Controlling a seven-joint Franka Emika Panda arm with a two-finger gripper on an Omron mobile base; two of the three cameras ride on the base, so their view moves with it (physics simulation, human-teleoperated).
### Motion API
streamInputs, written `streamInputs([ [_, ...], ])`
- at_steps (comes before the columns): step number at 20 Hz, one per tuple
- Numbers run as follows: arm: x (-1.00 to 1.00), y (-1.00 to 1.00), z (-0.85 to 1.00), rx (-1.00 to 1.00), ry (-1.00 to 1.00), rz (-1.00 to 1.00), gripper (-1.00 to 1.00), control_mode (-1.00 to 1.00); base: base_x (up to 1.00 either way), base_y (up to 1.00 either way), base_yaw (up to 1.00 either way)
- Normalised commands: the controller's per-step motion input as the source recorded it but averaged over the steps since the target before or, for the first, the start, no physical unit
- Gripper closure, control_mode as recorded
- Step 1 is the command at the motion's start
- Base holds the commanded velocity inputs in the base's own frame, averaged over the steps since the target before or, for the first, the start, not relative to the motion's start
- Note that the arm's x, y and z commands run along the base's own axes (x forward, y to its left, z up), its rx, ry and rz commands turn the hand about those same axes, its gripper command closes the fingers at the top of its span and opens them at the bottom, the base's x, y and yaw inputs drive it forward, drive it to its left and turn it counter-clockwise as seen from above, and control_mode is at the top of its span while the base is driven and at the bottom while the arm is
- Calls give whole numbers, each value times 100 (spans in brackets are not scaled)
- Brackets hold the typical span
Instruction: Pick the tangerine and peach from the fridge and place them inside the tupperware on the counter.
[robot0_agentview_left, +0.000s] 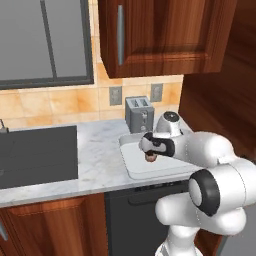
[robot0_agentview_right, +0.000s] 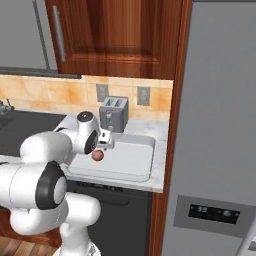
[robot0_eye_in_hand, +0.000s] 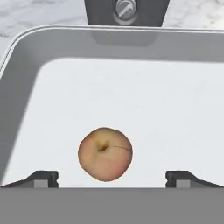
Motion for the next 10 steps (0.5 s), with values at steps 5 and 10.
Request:
streamInputs([
  [5,-87,-5,81,0,-13,0,-100,-100,0,0,0],
  [10,-100,-12,73,0,-19,0,-100,-100,0,0,0],
])
